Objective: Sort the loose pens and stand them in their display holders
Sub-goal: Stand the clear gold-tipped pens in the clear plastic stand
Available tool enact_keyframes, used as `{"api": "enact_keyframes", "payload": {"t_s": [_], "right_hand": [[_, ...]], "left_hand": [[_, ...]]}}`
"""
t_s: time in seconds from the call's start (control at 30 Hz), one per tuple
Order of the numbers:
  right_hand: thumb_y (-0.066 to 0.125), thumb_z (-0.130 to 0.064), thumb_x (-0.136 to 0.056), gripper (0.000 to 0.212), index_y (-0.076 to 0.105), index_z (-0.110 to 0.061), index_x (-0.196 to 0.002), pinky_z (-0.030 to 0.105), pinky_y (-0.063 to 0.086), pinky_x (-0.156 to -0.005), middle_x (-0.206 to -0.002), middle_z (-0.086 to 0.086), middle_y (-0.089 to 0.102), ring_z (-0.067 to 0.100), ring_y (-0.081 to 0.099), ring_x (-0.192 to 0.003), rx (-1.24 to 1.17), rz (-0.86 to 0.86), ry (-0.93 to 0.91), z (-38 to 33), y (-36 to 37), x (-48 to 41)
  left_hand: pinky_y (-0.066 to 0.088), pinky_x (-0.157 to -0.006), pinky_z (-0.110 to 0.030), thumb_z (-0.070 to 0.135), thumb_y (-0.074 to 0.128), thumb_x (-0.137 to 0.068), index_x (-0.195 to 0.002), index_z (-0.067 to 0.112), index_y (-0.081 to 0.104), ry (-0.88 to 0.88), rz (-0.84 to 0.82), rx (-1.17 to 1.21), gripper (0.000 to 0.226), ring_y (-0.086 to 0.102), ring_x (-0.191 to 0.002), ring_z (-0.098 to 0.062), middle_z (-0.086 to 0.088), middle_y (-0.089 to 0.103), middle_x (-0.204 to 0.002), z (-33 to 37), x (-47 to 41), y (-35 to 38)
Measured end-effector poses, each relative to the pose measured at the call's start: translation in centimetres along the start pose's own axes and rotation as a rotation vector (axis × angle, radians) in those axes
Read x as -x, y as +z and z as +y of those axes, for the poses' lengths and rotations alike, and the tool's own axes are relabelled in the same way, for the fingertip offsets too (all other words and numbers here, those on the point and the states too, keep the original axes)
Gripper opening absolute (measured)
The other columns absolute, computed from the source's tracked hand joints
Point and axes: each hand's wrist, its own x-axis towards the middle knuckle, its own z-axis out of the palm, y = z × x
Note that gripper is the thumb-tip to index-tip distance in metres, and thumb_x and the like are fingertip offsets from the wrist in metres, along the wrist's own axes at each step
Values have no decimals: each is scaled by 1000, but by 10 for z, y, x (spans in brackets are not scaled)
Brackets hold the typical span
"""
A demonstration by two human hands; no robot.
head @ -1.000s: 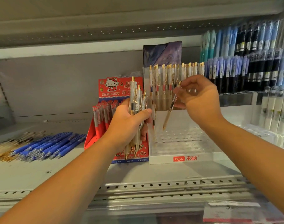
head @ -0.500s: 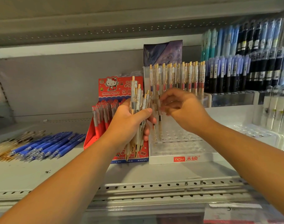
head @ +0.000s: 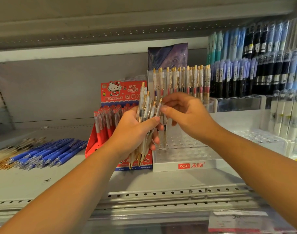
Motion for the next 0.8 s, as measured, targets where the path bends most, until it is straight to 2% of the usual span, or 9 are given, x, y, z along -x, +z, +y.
{"api": "enact_keyframes", "payload": {"t_s": [0.1,0.23,0.37,0.47,0.57,0.67,0.8], "right_hand": [[71,-9,-87,20,63,-22,-99,21,54,-60,-90,3,68,11,66,-78,-92,-36,45,-2,-1,2],[71,-3,-85,20,63,-18,-96,24,58,-66,-84,0,69,9,67,-76,-165,-33,92,-3,-3,2],[64,4,-88,15,63,-9,-95,29,60,-74,-82,5,71,18,70,-79,-339,-8,143,-5,-2,2],[57,8,-91,14,59,-4,-98,33,60,-70,-88,13,71,29,72,-83,-553,76,201,-9,-5,1],[53,8,-93,16,59,-5,-99,37,60,-66,-87,14,70,33,72,-80,-651,203,226,-11,-9,-2],[53,7,-94,16,60,-7,-100,39,60,-62,-94,15,70,29,73,-76,-604,304,209,-11,-13,-6],[53,6,-95,23,61,-16,-97,35,60,-61,-96,6,68,20,73,-74,-354,419,166,-5,-15,-8]], "left_hand": [[53,-48,-35,12,59,-97,-113,17,58,-10,-13,0,17,62,-55,-26,-14,70,-81,0,0,2],[57,-51,-37,14,61,-97,-116,15,58,-21,-11,21,19,66,-60,-28,-13,70,-80,1,0,3],[59,-53,-40,16,61,-97,-113,18,60,-32,5,66,17,70,-65,-30,-15,71,-81,1,0,3],[57,-52,-41,17,61,-97,-109,19,60,-42,47,72,12,68,-61,-33,-15,69,-77,1,1,0],[55,-47,-36,17,60,-98,-107,19,57,-38,91,12,10,65,-54,-30,-11,67,-70,0,1,-3],[51,-44,-31,18,59,-98,-104,20,55,-20,123,-59,8,58,-46,-22,-7,64,-64,-2,0,-5],[50,-46,-30,22,60,-98,-101,31,56,6,138,-145,10,55,-46,-21,-3,64,-62,-5,-2,-6]]}}
